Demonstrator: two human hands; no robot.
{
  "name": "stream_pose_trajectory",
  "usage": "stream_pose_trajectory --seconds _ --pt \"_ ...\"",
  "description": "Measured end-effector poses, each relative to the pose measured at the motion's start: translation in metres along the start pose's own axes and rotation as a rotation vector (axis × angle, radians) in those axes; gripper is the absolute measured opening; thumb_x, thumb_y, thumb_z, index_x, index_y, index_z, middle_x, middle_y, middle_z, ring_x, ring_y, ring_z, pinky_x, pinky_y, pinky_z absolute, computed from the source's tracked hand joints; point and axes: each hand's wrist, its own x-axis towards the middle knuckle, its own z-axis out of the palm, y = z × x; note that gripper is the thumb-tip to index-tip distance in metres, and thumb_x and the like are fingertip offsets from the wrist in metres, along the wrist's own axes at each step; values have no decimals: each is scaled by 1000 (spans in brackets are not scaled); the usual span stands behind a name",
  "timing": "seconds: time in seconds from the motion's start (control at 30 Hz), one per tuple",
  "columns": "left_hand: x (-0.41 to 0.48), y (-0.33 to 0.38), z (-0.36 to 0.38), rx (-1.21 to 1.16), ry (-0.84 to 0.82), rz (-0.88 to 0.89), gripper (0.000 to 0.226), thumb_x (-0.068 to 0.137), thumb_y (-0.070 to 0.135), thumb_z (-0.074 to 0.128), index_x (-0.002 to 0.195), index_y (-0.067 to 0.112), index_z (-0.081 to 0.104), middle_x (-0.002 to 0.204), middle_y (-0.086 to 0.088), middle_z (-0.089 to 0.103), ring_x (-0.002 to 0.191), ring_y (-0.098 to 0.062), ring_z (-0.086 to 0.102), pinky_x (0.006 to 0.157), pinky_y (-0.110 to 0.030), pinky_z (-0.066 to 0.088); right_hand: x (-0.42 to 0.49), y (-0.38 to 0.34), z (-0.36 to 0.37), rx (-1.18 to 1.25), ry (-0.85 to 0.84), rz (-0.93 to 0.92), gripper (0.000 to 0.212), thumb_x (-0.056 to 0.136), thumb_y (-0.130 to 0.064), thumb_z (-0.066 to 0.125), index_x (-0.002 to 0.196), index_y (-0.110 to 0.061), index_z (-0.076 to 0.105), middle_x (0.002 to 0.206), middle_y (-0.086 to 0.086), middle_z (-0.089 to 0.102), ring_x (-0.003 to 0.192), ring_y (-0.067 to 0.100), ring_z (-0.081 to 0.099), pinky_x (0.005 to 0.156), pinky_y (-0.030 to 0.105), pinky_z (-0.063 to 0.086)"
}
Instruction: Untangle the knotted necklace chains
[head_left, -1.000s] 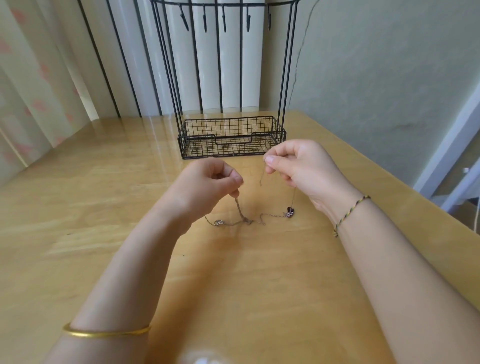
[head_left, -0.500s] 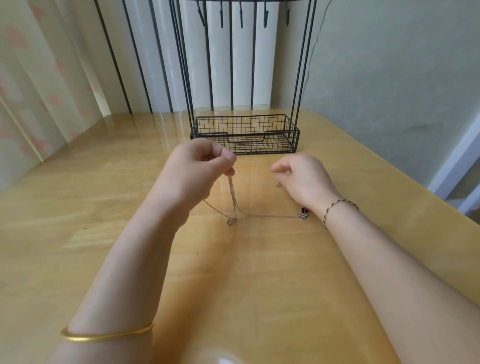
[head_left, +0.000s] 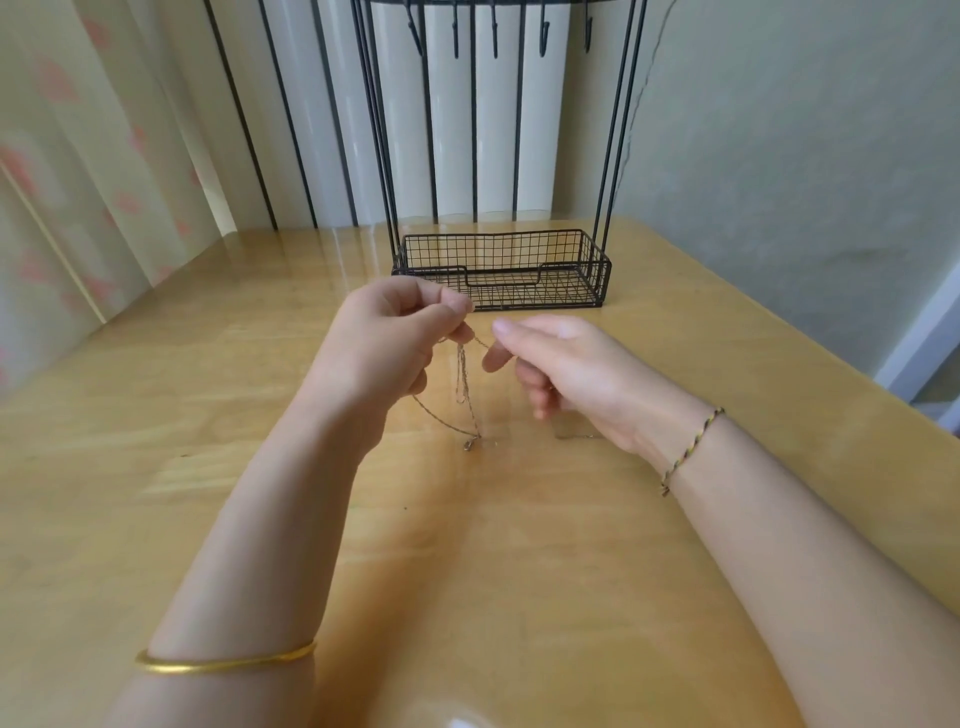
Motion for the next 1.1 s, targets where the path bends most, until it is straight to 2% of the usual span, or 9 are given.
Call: stream_pose_trajectory --seconds 0.07,0.2,0.3,0.37,0.53,0.63,0.73,0.9,1.1 --pt "0 -2 0 26 -18 -24 13 93 7 55 92 11 67 68 3 64 40 -3 33 39 -15 29 -2 -4 -5 -14 65 -88 23 94 -27 55 75 -19 65 62 6 40 53 12 35 52 26 35" --pt "0 -6 3 114 -69 -64 19 93 3 52 97 13 67 70 3 66 41 -3 34 40 -15 30 -6 -10 -12 196 192 -153 22 94 -17 55 73 -15 62 56 -8 47 53 10 41 48 22 36" --pt "1 -8 7 149 -103 -86 19 92 1 51 95 12 67 67 3 65 39 -2 34 39 -14 29 -7 -11 -13 315 229 -157 22 94 -14 53 73 -13 60 66 -1 50 54 10 46 48 22 39" --pt "1 -9 7 181 -118 -96 17 92 5 53 93 13 69 64 6 63 43 -4 35 41 -15 29 -7 -13 -14 360 247 -155 23 94 -13 52 71 -13 58 68 0 52 54 11 47 47 22 39" --pt "1 -6 6 219 -137 -71 17 88 33 64 90 19 75 49 16 48 49 -7 33 45 -18 28 -7 -12 -18 403 286 -117 23 92 -13 51 69 -11 55 68 2 54 52 13 45 45 23 35" --pt "1 -8 5 175 -115 -44 16 83 31 70 91 17 75 56 7 43 42 -4 28 41 -15 26 -6 -11 -20 412 308 -90 24 92 -13 50 68 -12 53 67 3 54 50 13 43 46 25 31" --pt "1 -9 6 143 -90 -22 9 81 25 72 86 18 75 68 -3 43 39 -3 30 39 -12 27 -6 -11 -19 425 304 -69 25 91 -13 49 66 -12 52 64 3 54 48 13 42 45 25 30" --pt "-1 -7 13 161 -109 22 7 79 21 75 85 24 74 57 7 33 42 -2 32 41 -10 30 -6 -12 -17 423 244 -80 28 93 -14 48 64 -13 52 59 1 54 47 12 41 43 24 28" --pt "-4 -7 26 138 -121 73 8 80 16 74 87 15 72 54 8 32 39 -3 29 40 -13 26 -7 -14 -16 443 160 -114 30 95 -14 46 66 -12 52 61 2 52 47 12 36 40 22 23"
